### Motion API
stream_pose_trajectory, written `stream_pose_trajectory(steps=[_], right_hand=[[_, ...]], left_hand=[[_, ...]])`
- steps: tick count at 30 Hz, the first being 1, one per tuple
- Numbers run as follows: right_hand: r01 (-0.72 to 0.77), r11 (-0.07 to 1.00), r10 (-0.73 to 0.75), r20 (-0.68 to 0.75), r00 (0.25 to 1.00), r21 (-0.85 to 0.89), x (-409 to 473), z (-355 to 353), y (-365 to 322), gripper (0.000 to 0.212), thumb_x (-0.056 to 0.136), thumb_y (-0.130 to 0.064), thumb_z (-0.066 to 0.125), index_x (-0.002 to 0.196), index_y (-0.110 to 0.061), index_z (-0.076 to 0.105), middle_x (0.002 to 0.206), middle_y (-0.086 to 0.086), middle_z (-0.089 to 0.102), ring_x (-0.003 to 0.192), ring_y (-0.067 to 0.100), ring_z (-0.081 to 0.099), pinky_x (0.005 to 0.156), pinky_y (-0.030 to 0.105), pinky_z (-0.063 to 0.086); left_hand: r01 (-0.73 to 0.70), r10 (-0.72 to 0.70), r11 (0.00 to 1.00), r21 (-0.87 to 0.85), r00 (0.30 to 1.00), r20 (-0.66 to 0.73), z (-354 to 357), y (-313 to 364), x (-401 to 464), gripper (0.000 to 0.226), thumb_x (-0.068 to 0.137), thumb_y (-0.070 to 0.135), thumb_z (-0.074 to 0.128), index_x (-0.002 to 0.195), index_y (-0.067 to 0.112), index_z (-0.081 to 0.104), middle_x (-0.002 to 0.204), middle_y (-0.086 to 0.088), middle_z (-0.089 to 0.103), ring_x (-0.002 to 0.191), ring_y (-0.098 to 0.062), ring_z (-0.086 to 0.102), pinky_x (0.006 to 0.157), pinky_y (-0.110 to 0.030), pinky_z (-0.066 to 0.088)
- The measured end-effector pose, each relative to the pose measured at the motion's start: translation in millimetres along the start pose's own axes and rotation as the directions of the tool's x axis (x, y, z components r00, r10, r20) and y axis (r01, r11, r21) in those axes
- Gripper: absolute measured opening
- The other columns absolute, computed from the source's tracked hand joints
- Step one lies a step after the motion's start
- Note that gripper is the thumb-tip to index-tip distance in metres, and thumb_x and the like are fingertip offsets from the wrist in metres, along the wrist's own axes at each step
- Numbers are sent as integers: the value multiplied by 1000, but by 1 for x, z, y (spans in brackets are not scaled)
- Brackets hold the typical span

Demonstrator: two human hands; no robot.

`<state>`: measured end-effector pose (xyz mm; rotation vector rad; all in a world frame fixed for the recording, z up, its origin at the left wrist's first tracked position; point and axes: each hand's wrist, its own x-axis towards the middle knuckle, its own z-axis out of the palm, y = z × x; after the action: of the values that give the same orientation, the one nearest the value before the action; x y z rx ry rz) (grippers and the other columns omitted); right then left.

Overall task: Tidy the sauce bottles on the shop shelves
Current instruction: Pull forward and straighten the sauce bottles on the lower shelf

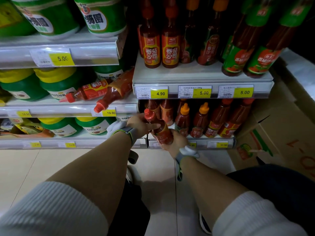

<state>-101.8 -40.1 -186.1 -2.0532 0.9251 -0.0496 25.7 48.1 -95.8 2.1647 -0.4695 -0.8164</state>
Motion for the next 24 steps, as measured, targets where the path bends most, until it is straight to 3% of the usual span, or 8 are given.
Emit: stream_pose_trajectory(steps=[4,9,12,15,19,22,24], right_hand=[[-87,996,89,-105,990,27,0,1,0,45,75,-26,76,114,-12,61,111,13,66,102,32,60,85,37,47],[-139,990,138,-63,988,-10,9,6,2,49,87,-38,63,124,-8,52,127,10,59,118,25,54,97,26,38],[-239,969,243,-94,965,57,14,10,5,45,81,-40,68,112,-7,62,115,13,66,106,29,61,87,32,46],[-312,943,325,-119,938,111,17,13,8,41,77,-40,70,102,-8,68,103,14,70,96,32,64,77,34,50],[-320,936,335,-89,938,147,25,13,11,41,78,-41,69,102,-8,68,104,15,70,98,33,64,79,33,50],[-357,913,379,-86,921,196,30,15,17,41,79,-41,68,103,-7,69,106,15,69,100,33,64,81,32,50],[-405,845,452,-62,890,350,30,14,15,40,85,-41,63,103,-5,69,107,15,69,101,31,63,85,32,49]], left_hand=[[-23,24,999,26,999,-29,3,0,5,30,63,30,83,86,29,63,89,-3,69,84,-26,68,82,-41,57],[-51,52,999,11,998,-45,8,-2,12,35,65,26,83,96,21,68,89,-3,69,86,-26,68,84,-41,56],[-61,62,998,27,997,-49,9,-2,16,34,66,29,82,96,22,67,87,-2,68,86,-26,67,84,-38,55],[-73,76,996,47,995,-68,11,-2,21,26,65,33,81,83,33,62,77,7,65,72,-16,64,72,-26,50],[-67,67,998,8,995,-79,16,-2,25,25,64,32,82,65,34,58,63,23,58,60,-2,57,55,-18,42],[-71,74,997,28,990,-123,19,-4,32,23,62,37,82,70,34,60,61,27,54,58,4,53,49,-14,37],[-70,76,997,43,986,-147,20,-7,35,24,61,40,82,75,36,63,59,29,53,59,7,51,50,-13,35]])
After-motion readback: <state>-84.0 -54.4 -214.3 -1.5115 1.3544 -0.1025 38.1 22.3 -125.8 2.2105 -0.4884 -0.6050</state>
